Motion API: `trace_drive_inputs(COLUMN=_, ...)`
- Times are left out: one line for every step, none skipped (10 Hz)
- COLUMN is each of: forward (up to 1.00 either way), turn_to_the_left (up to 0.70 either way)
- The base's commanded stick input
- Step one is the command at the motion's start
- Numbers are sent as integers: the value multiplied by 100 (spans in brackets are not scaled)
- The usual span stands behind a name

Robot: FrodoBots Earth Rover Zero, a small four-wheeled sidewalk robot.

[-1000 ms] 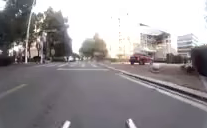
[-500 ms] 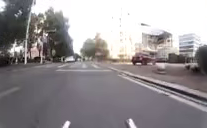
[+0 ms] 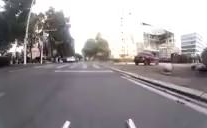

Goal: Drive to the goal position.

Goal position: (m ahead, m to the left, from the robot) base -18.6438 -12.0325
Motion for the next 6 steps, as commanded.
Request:
trace_drive_inputs(forward=70, turn_to_the_left=-14)
trace_drive_inputs(forward=70, turn_to_the_left=-14)
trace_drive_inputs(forward=70, turn_to_the_left=-14)
trace_drive_inputs(forward=70, turn_to_the_left=-14)
trace_drive_inputs(forward=70, turn_to_the_left=-14)
trace_drive_inputs(forward=70, turn_to_the_left=-14)
